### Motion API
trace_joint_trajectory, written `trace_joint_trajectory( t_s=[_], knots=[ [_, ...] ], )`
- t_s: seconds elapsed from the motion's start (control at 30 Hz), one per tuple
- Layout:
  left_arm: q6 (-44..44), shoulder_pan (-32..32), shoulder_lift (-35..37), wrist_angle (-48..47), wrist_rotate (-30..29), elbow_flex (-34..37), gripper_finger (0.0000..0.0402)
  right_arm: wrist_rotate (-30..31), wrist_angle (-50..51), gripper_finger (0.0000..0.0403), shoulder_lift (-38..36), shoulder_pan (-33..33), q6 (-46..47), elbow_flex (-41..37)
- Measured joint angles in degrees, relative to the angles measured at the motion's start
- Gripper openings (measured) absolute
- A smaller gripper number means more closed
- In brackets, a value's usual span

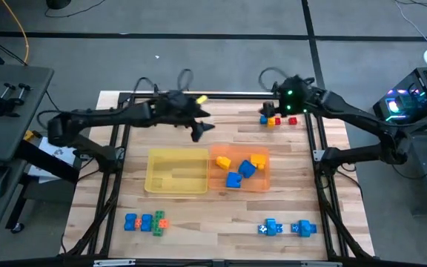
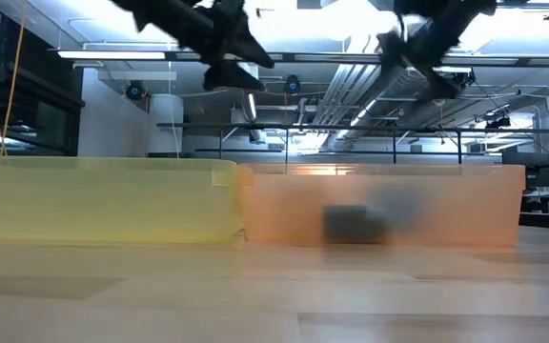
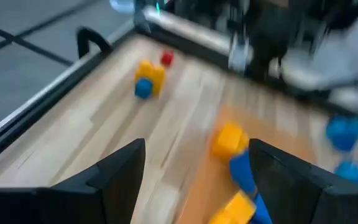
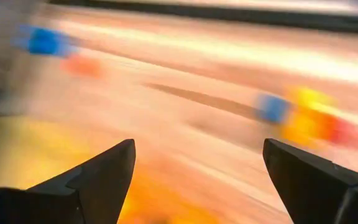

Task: Sort blocks by size
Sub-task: Put the large yellow game piece into the orange bin

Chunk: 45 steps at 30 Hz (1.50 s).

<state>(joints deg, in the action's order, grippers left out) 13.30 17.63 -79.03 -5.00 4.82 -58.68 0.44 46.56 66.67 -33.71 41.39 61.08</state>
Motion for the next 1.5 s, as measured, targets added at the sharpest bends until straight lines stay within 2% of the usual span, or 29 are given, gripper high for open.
trace_joint_trajectory(
  t_s=[0.1,0.2,0.3,0.43,0.57,0.7,1.27,1.5],
  knots=[
    [7.3,0.9,4.9,10.7,0.0,7.3,0.0268,6.0,6.7,0.0348,3.3,-1.4,1.9,-0.1],
    [12.2,0.7,7.9,17.2,-0.5,12.3,0.0268,7.2,4.3,0.0348,8.3,-3.1,1.7,-0.1],
    [15.2,0.4,9.6,18.7,-0.9,14.5,0.0268,7.3,0.3,0.0348,14.8,-5.3,0.1,0.0],
    [16.1,-0.3,10.6,17.4,-1.0,14.8,0.0268,7.4,-0.2,0.0345,23.9,-8.5,-1.1,0.0],
    [16.1,-1.2,11.0,17.4,-1.7,14.8,0.0268,7.2,-3.3,0.0325,28.8,-9.9,-2.9,-0.1],
    [16.1,-2.0,11.0,17.1,-4.1,14.8,0.0268,7.5,-5.6,0.0298,29.8,-9.9,-3.3,0.0],
    [16.1,-2.1,11.0,16.8,-4.3,14.8,0.0268,8.6,-6.6,0.0187,31.7,-12.4,-4.2,0.0],
    [13.8,-1.1,12.3,18.0,-3.1,13.9,0.0268,8.5,-7.4,0.0114,31.4,-12.4,-6.1,0.0]
  ],
)
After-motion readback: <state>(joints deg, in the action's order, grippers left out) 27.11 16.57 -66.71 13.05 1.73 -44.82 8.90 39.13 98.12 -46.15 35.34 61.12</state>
